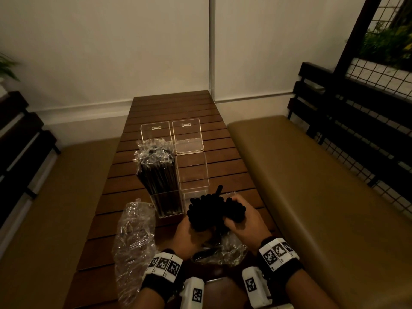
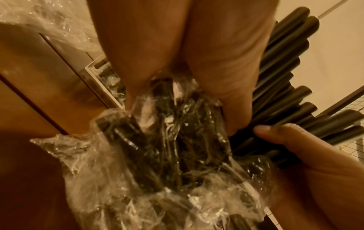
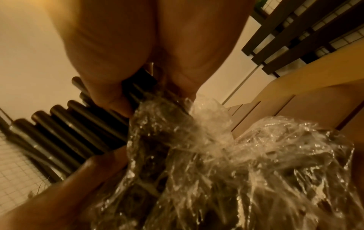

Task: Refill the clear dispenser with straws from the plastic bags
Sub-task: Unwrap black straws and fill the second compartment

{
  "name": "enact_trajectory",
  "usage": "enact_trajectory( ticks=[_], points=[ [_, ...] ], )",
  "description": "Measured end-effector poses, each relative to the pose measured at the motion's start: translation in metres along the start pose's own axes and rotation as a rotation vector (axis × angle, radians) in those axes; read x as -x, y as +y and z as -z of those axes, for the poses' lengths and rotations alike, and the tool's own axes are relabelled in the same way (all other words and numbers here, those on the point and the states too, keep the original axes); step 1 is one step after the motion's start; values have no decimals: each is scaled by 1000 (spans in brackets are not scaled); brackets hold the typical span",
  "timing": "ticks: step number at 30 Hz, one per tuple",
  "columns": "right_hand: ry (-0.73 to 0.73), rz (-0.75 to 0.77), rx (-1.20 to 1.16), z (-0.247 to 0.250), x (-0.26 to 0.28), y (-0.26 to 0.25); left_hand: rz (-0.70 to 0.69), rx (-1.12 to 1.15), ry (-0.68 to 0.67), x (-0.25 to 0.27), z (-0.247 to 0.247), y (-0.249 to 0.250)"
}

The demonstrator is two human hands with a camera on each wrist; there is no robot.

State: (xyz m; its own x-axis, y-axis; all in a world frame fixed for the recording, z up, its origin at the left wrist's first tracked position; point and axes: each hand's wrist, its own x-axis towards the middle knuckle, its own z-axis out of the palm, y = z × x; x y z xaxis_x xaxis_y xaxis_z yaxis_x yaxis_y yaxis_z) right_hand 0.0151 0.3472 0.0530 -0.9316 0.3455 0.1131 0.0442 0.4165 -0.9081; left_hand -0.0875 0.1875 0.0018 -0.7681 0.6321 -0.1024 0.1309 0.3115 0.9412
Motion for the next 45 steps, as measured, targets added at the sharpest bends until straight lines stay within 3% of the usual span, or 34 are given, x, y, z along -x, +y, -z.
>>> enact_trajectory(
  ticks=[27, 36, 45],
  points=[
    [162, 21, -143, 7, 1, -9, -82, 91, 24, 9, 5, 2],
    [161, -73, -157, 8, 3, -7, -54, 29, 45, 5, 5, -4],
    [177, 18, -132, 17, 0, -19, -27, 11, 31, 4, 4, -6]
  ],
)
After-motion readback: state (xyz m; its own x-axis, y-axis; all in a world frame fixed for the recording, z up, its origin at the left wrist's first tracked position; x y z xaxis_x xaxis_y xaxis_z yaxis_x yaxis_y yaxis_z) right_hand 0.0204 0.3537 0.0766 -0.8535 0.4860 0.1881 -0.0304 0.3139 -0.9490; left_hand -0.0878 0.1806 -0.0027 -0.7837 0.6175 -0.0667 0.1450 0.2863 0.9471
